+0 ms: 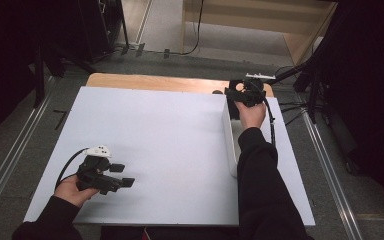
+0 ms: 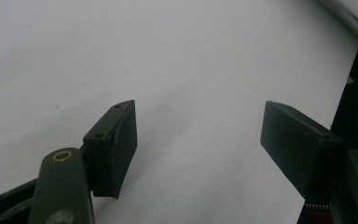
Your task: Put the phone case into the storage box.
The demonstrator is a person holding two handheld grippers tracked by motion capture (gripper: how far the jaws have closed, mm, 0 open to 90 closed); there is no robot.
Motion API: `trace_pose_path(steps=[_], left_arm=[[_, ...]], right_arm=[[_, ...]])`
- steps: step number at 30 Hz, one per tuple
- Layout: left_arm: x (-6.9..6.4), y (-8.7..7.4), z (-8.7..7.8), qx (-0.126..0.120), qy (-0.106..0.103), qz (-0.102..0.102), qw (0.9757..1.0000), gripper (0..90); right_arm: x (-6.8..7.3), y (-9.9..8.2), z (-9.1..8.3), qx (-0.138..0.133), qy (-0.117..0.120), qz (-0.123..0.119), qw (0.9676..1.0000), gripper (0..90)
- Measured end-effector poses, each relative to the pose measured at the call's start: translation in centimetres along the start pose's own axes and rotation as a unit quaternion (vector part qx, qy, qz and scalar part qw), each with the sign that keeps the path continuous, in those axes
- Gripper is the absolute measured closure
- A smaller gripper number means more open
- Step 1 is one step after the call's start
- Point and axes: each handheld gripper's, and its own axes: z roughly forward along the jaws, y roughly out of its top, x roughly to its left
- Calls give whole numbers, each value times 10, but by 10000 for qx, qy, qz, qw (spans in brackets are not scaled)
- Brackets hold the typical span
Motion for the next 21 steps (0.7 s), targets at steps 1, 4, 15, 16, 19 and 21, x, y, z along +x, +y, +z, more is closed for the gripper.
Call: trace_pose_path(steps=[1, 4, 15, 16, 19, 21], left_arm=[[0, 0, 0, -2, 1, -1, 10000, 270], [0, 0, 0, 12, 1, 10, 10000, 270], [0, 0, 0, 20, 6, 9, 10000, 270], [1, 0, 0, 24, 5, 9, 10000, 270], [1, 0, 0, 22, 5, 7, 10000, 269], [1, 0, 0, 23, 5, 8, 10000, 270]], right_arm=[[0, 0, 0, 16, -1, -11, 10000, 0], [1, 2, -1, 22, 0, -29, 10000, 0], [3, 13, -5, 109, 28, -91, 9999, 0], [3, 14, -6, 98, 44, -69, 9999, 0], [3, 19, -8, 125, 65, -92, 9999, 0], [5, 22, -11, 126, 64, -112, 9998, 0]])
